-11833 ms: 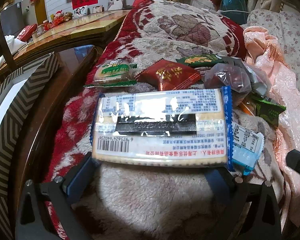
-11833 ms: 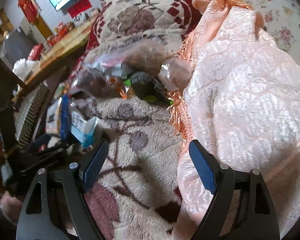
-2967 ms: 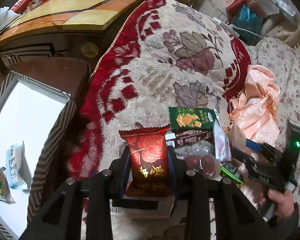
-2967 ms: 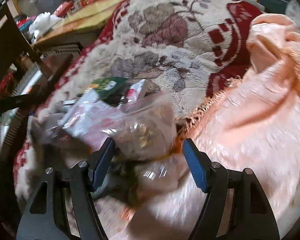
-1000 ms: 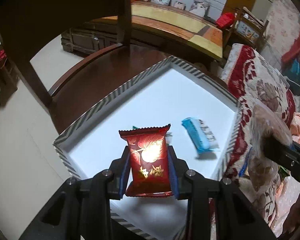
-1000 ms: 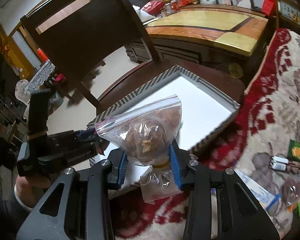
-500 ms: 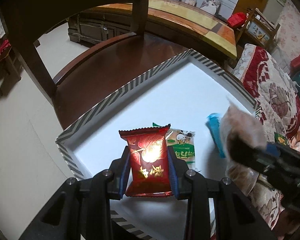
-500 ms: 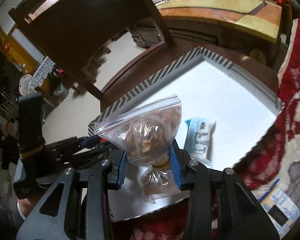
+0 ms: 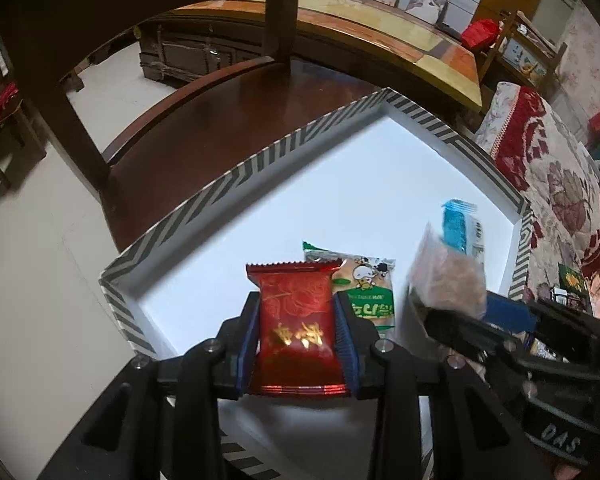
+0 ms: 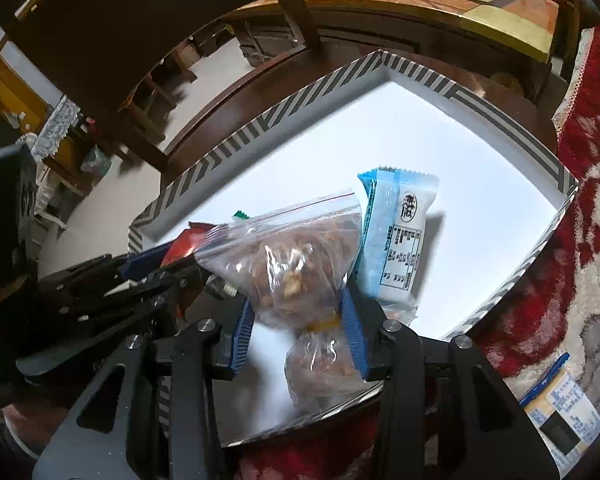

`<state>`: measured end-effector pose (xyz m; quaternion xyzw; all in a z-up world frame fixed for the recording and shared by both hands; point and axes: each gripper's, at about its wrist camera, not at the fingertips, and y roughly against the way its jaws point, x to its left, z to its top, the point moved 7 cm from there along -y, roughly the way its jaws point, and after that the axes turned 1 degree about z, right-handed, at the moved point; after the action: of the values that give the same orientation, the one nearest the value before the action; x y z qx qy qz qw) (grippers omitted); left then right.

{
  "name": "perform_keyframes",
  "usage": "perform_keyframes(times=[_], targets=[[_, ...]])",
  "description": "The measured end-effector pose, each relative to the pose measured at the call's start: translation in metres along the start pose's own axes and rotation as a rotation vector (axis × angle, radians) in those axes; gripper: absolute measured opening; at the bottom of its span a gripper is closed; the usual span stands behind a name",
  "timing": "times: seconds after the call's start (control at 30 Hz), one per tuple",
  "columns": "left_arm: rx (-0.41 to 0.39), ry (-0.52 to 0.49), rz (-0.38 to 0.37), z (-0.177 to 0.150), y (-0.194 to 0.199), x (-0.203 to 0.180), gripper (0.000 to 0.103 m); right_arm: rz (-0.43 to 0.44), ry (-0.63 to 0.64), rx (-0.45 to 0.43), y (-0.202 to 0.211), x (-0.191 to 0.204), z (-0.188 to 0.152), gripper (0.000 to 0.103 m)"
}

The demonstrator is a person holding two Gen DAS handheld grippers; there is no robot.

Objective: Organize snacks

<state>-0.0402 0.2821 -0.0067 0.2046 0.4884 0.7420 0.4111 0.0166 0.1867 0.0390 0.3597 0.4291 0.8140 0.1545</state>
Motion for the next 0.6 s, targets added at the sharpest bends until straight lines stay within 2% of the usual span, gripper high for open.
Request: perform_keyframes(times=[0.03,0.07,0.2,0.37,0.6], targets=[[-0.001,0.007,0.002,0.0,0.001,0.001,0.053,0.0,0.007,0.0,0.001,0.002,0.0,0.043],[-0.003,0.016,-0.003,0.0,0.003,0.002,0.057,0.006,0.011,-0.003,0.002,0.004,0.0,0.047],[-0.036,0.04,-0.005,0.003,0.015,0.004,0.067,0.05,-0.003,-0.041,0.018,0.009,-0.001,0.049],[-0.068,0.021,0.003,0.004,0.028,-0.003,0.069,0.052,-0.007,-0.079,0.042,0.009,-0.007,0.049],[-0.096,-0.041,-0.017,0.002,0.045,-0.033,0.074,0.05,-0.056,-0.151,0.078,-0.006,-0.021,0.049]])
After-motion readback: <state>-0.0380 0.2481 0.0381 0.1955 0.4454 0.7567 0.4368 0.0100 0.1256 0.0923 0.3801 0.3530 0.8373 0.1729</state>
